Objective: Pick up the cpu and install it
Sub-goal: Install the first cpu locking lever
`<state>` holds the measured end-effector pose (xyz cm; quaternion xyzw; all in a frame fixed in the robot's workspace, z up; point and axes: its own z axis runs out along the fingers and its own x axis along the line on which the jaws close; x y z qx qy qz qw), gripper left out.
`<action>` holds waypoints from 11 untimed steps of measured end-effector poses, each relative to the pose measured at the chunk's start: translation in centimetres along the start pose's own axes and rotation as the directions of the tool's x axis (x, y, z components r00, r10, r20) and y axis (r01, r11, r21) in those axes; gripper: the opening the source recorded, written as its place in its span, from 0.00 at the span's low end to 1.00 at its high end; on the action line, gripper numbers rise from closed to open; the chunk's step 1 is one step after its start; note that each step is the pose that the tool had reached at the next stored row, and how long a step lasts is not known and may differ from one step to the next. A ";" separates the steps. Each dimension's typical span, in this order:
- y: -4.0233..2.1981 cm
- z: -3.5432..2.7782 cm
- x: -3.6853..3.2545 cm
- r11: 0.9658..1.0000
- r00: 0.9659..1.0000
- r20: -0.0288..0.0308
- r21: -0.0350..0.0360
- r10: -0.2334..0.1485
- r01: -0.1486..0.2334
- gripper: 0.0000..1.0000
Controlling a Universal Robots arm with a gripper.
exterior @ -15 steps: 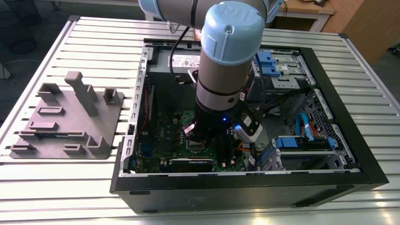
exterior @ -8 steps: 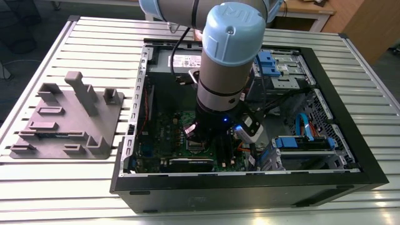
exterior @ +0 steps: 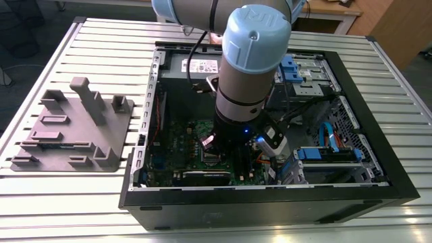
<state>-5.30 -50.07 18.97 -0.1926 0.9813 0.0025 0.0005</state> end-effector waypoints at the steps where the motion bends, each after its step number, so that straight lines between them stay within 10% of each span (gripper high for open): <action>1: -0.08 0.00 0.03 1.000 1.000 0.000 0.000 0.000 0.000 0.11; 11: -0.44 0.04 0.13 1.000 1.000 0.000 -0.001 0.000 0.000 0.11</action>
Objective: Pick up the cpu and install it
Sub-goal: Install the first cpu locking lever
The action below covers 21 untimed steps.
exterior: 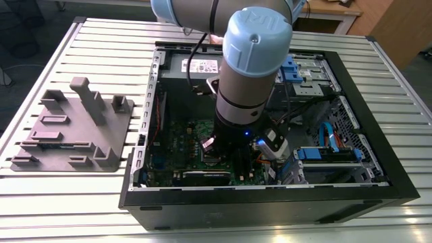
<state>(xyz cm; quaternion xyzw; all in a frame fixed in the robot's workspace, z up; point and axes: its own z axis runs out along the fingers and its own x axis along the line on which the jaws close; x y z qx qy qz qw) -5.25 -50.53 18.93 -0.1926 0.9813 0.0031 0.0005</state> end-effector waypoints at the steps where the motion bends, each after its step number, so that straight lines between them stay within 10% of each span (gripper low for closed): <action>1: -0.03 0.01 -0.03 1.000 1.000 0.000 0.000 0.000 0.000 0.11; 21: -0.22 -0.31 -0.03 1.000 1.000 0.003 0.001 0.000 0.000 0.11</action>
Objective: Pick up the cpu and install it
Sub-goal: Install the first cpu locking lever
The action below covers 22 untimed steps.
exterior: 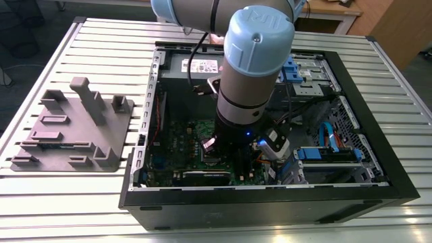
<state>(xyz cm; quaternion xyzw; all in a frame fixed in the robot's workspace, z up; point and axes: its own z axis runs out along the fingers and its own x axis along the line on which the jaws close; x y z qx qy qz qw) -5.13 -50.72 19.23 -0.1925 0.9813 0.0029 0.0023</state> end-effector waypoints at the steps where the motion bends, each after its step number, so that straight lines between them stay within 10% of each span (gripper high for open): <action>1: -0.02 0.04 0.00 1.000 1.000 0.002 0.001 0.000 0.000 0.11; 22: -0.39 0.25 0.33 1.000 1.000 0.024 0.001 0.000 0.000 0.11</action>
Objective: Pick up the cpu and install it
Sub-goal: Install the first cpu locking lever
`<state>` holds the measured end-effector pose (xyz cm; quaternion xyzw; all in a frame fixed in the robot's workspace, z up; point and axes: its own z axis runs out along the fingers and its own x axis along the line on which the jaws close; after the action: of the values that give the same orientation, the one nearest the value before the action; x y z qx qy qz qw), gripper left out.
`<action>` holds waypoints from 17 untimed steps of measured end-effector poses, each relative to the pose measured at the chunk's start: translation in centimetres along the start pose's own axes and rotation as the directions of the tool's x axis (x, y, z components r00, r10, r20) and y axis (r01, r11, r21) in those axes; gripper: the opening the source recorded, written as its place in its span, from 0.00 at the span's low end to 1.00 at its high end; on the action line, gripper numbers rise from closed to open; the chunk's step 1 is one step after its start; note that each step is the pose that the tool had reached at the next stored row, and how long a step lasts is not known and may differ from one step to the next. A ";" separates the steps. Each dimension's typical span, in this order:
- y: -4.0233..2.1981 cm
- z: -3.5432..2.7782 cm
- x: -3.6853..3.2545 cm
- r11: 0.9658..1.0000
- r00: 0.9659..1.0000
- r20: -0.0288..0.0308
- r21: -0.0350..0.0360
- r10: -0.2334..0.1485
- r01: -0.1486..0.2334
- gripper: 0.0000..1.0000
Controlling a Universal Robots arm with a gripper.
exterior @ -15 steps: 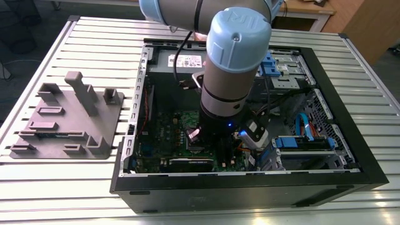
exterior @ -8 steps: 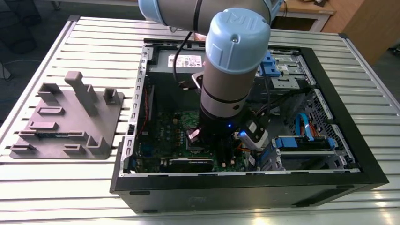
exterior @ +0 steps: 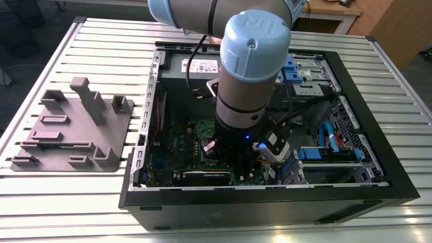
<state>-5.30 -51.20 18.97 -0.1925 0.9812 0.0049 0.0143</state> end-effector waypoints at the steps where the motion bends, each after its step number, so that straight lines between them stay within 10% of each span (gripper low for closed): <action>1: -0.01 -0.01 0.00 1.000 1.000 0.000 0.000 0.000 0.000 0.11; 17: 0.00 -1.67 -0.03 1.000 1.000 0.001 -0.002 0.000 0.000 0.11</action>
<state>-5.31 -51.21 20.65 -0.1926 0.9812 0.0062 0.0147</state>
